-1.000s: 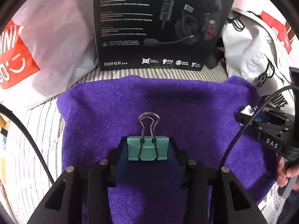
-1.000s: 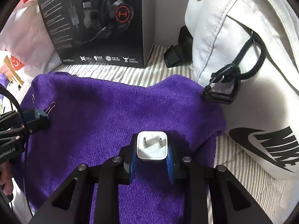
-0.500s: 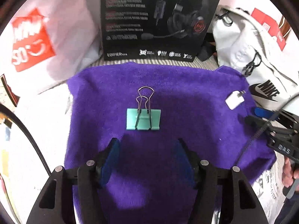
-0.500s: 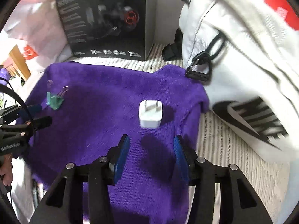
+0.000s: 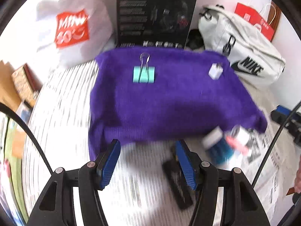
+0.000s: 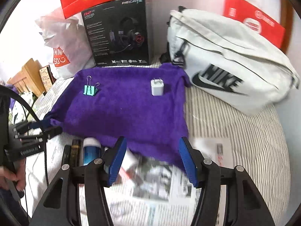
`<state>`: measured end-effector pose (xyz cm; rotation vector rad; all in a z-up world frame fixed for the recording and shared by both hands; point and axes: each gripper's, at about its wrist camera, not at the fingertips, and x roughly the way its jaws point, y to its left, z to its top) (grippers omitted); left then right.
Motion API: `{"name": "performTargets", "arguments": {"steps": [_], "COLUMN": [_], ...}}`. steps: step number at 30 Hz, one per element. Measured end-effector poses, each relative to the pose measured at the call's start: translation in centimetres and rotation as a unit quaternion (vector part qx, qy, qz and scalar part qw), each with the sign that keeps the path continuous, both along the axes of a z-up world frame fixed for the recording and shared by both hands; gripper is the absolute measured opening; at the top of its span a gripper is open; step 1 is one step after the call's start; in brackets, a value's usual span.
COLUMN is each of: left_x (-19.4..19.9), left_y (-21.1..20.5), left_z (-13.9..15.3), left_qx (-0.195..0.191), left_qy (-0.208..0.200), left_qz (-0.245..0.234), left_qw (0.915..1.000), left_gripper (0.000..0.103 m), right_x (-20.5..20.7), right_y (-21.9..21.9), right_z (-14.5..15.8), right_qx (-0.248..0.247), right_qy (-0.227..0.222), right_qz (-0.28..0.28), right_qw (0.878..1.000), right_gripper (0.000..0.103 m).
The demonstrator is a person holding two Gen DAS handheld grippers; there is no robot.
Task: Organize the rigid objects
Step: 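Grasp the black Horizon tube with the left tool while the right tool grasps the clear plastic cup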
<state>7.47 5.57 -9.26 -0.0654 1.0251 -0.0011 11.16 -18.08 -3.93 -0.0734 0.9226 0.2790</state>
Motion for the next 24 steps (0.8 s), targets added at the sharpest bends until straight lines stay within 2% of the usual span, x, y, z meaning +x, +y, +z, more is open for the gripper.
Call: {"name": "performTargets", "arguments": {"steps": [2,5,11,13,17,22,24], "left_x": [-1.4,-2.3,-2.8,-2.8,-3.5,-4.3,-4.1], "left_y": [-0.5,-1.1,-2.1,-2.7,-2.6,-1.2,-1.6], "left_z": [-0.7,-1.8,-2.7,-2.5,-2.6,-2.6,-2.8], "left_qx": [-0.006,0.006,-0.008,0.019,0.049,0.024,0.031], "left_qy": [0.006,0.020,0.034,0.025,0.026,0.021,0.023], "left_qz": [-0.003,-0.005,-0.016,-0.013,-0.015,-0.015,-0.027], "left_qw": [1.0000,0.9998,0.9993,0.9994,0.9983,0.9994,0.9989], "left_gripper": [0.059,0.059,0.061,0.062,0.062,0.062,0.062], "right_x": [-1.7,-3.5,-5.6,-6.0,-6.9,-7.5,-7.5], "right_y": [-0.5,-1.2,-2.3,-2.2,-1.7,-1.4,-1.4], "right_z": [0.1,0.4,0.7,0.7,0.7,0.3,0.2], "right_qx": [-0.010,-0.020,0.003,0.009,0.010,-0.004,0.002], "right_qy": [-0.005,-0.019,-0.023,-0.021,-0.026,-0.025,-0.021], "right_qz": [-0.004,-0.004,-0.003,0.001,0.015,0.020,0.021], "right_qw": [1.000,1.000,1.000,1.000,1.000,0.999,1.000], "right_gripper": [0.058,0.058,0.061,0.061,0.061,0.061,0.061]}}
